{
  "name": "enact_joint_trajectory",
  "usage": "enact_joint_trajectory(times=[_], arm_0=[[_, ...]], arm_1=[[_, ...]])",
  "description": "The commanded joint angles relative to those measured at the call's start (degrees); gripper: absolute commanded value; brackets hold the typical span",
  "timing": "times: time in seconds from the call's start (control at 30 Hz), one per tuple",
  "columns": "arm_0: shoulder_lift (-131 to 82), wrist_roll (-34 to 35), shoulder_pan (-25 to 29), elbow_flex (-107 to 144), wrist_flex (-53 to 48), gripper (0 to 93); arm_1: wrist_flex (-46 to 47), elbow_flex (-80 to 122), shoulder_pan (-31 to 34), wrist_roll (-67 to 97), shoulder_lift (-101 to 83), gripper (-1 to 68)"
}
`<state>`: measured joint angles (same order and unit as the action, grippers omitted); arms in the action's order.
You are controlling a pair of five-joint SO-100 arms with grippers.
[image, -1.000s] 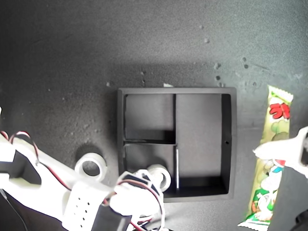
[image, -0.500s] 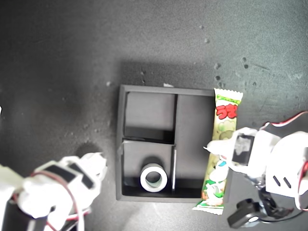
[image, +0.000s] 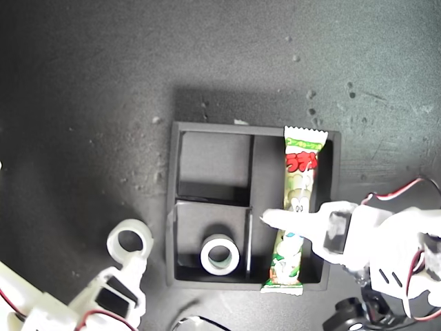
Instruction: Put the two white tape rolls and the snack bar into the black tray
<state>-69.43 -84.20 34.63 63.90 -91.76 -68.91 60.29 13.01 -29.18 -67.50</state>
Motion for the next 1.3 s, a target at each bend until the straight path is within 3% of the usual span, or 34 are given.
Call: enact_joint_trajectory(times=[0.0,0.4,0.5,0.6,0.73,0.93,1.07,1.27], arm_0=[[0.18,-2.90,-0.62,2.37,0.35,16.9],[3.08,-2.20,-2.20,5.36,5.01,16.7],[6.68,-2.72,-3.34,4.57,5.71,12.9],[9.05,-2.99,-4.57,3.69,5.80,7.7],[5.98,-2.55,-5.89,2.99,2.46,2.7],[-0.44,6.33,-11.16,-9.84,-13.10,0.3],[-5.36,17.31,-18.98,-14.50,-13.18,0.2],[0.26,30.15,-27.60,-31.64,-13.10,0.2]], arm_1=[[-2.72,-4.83,-0.09,0.53,-0.62,26.8],[-11.87,-21.36,-0.26,4.48,-0.70,24.7],[-15.56,-29.79,-0.09,2.29,-0.70,19.3],[-21.36,-38.58,-1.23,-8.88,-0.70,5.5],[-34.28,-50.54,-2.81,-27.16,-0.70,2.1],[-34.28,-33.57,-1.41,-41.22,-14.50,-0.5],[-33.49,-13.10,-4.22,-49.39,-28.65,-0.6],[-12.22,35.33,-8.96,-53.35,-63.37,-0.7]])
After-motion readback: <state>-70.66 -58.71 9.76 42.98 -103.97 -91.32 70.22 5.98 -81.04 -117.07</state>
